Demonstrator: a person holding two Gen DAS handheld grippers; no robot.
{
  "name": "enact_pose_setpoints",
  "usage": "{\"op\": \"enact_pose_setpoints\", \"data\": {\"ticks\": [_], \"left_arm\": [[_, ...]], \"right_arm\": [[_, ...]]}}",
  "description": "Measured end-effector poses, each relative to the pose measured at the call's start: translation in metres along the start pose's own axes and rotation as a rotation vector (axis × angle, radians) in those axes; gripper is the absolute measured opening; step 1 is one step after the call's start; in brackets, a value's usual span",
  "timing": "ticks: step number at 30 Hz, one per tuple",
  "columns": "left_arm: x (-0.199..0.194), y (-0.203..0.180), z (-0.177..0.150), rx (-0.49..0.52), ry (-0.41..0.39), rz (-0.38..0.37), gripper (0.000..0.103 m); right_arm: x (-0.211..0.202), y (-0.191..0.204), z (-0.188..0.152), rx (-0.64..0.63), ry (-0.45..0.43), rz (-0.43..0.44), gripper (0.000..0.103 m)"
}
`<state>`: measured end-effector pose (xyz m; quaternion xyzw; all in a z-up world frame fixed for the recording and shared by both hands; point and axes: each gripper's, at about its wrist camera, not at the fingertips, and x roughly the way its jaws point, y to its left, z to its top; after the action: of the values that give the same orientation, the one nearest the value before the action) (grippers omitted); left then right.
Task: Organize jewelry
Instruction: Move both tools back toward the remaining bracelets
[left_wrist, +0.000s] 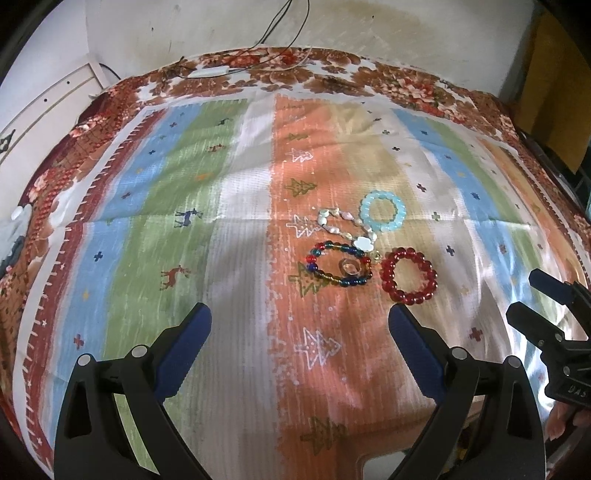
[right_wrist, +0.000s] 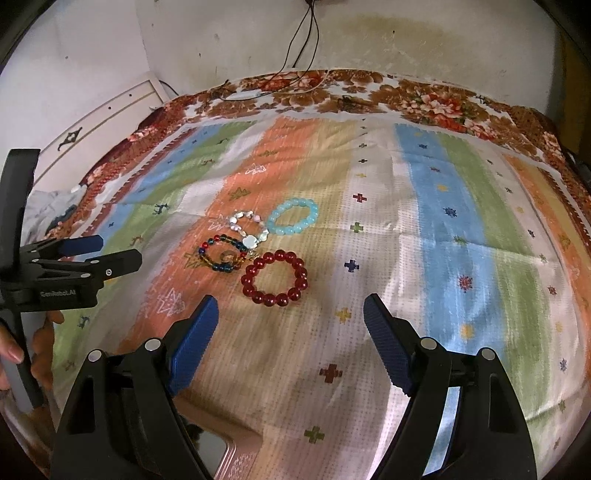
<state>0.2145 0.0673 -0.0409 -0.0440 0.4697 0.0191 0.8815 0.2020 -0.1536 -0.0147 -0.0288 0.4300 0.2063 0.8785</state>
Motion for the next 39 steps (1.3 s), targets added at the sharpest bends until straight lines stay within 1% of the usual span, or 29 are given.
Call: {"op": "enact_pose_setpoints", "data": {"ticks": [2,5,10,27,39], "left_arm": [[0.004,0.0,0.003,-0.003,0.005,0.001,0.095],[0.008,0.001,0.009,-0.011,0.002,-0.024,0.095],[0.02,0.001,0.017,-0.024,0.007,-0.038,0.095],[0.06,0.001,0.032,0.015,0.046,-0.006,0.094],[0.094,0.009,0.038,0.005,0.107,0.014,0.093]], "right_arm": [[0.004,0.0,0.002,0.0,0.005,0.002,0.081],[0.01,0.0,0.004,-0.01,0.015,-0.001,0.081],[0.022,-0.006,0.009,0.005,0.037,-0.011,0.081],[0.053,-0.01,0.018,-0.017,0.081,-0.023,0.081],[0.078,-0.013,0.023,-0.018,0.125,-0.023,0.081]]}}
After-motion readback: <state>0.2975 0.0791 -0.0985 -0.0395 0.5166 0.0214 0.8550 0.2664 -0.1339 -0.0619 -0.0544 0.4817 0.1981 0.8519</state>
